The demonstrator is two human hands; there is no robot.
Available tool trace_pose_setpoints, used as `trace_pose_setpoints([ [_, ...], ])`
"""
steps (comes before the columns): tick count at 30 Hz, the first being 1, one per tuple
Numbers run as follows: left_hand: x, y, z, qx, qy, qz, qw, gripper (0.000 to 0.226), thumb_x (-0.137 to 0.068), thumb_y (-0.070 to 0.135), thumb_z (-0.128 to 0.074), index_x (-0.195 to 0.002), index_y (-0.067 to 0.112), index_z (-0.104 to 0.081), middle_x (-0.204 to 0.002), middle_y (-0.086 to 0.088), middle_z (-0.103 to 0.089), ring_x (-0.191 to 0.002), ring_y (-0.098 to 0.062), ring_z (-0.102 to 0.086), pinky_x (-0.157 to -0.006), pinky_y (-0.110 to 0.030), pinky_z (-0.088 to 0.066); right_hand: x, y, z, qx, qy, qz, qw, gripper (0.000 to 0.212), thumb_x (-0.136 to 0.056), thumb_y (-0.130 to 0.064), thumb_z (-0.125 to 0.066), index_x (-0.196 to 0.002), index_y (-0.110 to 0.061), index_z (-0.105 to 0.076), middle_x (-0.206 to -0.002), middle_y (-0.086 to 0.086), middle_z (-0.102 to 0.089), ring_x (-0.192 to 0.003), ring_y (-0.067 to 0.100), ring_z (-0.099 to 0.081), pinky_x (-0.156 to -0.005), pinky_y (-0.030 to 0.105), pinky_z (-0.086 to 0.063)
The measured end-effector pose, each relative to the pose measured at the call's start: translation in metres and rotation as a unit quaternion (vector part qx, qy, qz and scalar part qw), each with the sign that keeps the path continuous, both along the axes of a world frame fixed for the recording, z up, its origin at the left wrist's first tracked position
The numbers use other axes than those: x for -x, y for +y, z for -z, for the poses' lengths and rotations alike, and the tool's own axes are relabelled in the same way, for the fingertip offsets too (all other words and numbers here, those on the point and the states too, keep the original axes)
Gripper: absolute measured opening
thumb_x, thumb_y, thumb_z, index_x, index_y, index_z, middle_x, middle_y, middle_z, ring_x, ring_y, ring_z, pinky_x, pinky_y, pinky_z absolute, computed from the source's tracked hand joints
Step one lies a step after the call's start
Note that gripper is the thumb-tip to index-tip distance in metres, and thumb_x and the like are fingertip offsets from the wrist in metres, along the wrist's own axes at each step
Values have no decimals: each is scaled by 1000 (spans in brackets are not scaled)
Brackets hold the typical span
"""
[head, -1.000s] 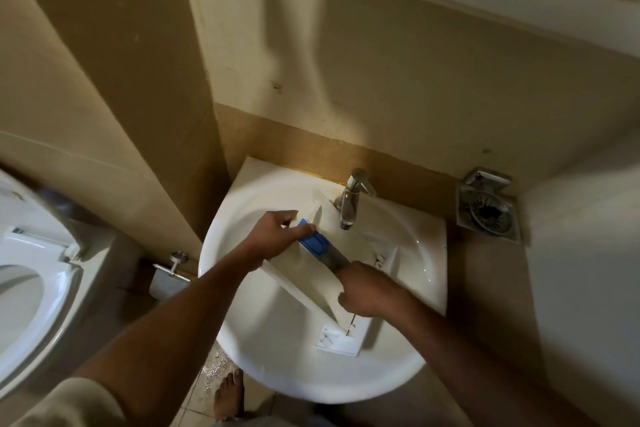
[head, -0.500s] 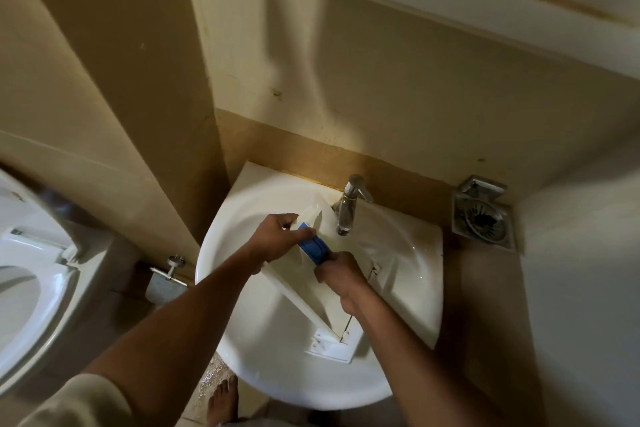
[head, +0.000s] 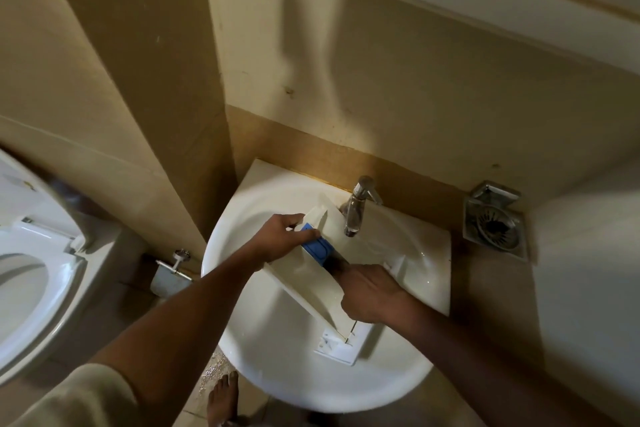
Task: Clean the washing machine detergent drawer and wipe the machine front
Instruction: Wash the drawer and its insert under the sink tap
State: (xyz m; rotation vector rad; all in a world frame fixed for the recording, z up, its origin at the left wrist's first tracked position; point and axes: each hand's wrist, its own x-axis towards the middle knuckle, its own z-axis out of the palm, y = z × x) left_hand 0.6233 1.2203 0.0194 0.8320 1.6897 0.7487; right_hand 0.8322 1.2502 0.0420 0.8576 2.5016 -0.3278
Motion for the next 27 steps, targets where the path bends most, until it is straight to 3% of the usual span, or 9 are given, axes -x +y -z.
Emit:
trace_pose_setpoints([
  [2, 1, 1, 3, 1, -3, 2, 1000, 44, -89, 43, -69, -129, 25, -65, -119, 2, -67, -95, -17, -64, -81, -31, -52, 1, -3, 4, 20, -5, 39, 999, 53, -83, -12, -52, -135, -18, -43, -104, 6, -65, -91, 27, -66, -69, 29, -42],
  [7, -2, 4, 4, -5, 6, 10, 1000, 42, -88, 44, -69, -125, 25, -68, -118, 0, -69, -97, -21, -67, -84, -36, -57, 8, -18, 6, 27, -59, 151, 986, 20, -88, -21, -57, -107, -14, -60, -113, 5, -62, -102, 21, -64, -79, 29, -50],
  [12, -10, 10, 4, 2, 40, 24, 999, 47, -88, 43, -69, -129, 22, -64, -120, -1, -68, -101, -23, -66, -86, -35, -56, 14, -3, 3, 181, -18, 305, 935, 12, -81, -25, -55, -87, -15, -51, -80, -2, -54, -67, 13, -51, -57, 23, -39],
  [14, -7, 10, 7, 7, 40, 27, 999, 51, -88, 46, -69, -131, 21, -63, -122, -2, -67, -103, -24, -66, -90, -38, -57, 10, 7, -3, 173, -42, 247, 952, 13, -81, -24, -53, -90, -15, -54, -84, 0, -57, -74, 16, -56, -60, 24, -42],
  [18, -1, 9, 9, 8, 26, 30, 999, 51, -89, 46, -67, -132, 20, -63, -123, -3, -67, -102, -24, -66, -87, -35, -56, -5, 12, -4, 77, -167, 18, 983, 30, -86, -15, -50, -114, -12, -61, -114, 7, -65, -101, 27, -65, -81, 31, -50],
  [21, 1, 8, 10, 8, 9, 31, 999, 47, -89, 45, -68, -131, 24, -64, -119, -1, -68, -95, -20, -66, -81, -31, -55, -11, 18, 1, -21, -162, -130, 978, 50, -88, -14, -54, -136, -17, -43, -126, 5, -61, -104, 29, -63, -82, 35, -50],
  [23, 1, 9, 11, 7, 0, 32, 999, 45, -88, 45, -68, -129, 26, -64, -119, 0, -68, -93, -18, -66, -79, -30, -55, -17, 22, 9, -58, -111, -162, 979, 76, -88, -13, -55, -154, -24, -18, -152, 0, -39, -112, 30, -55, -79, 36, -47],
  [25, 0, 10, 10, 7, -2, 28, 1000, 46, -88, 45, -69, -129, 26, -64, -119, 1, -68, -93, -18, -66, -76, -29, -54, -18, 22, 16, -97, -81, -167, 978, 82, -91, -9, -52, -158, -25, -8, -163, -3, -20, -117, 31, -50, -78, 36, -48],
  [27, 0, 10, 10, 11, -4, 22, 1000, 47, -89, 45, -68, -131, 25, -63, -120, 0, -67, -95, -20, -66, -76, -30, -54, -18, 15, 23, -102, -71, -144, 982, 76, -90, -6, -49, -157, -21, -16, -158, 2, -31, -119, 32, -48, -82, 39, -50],
])
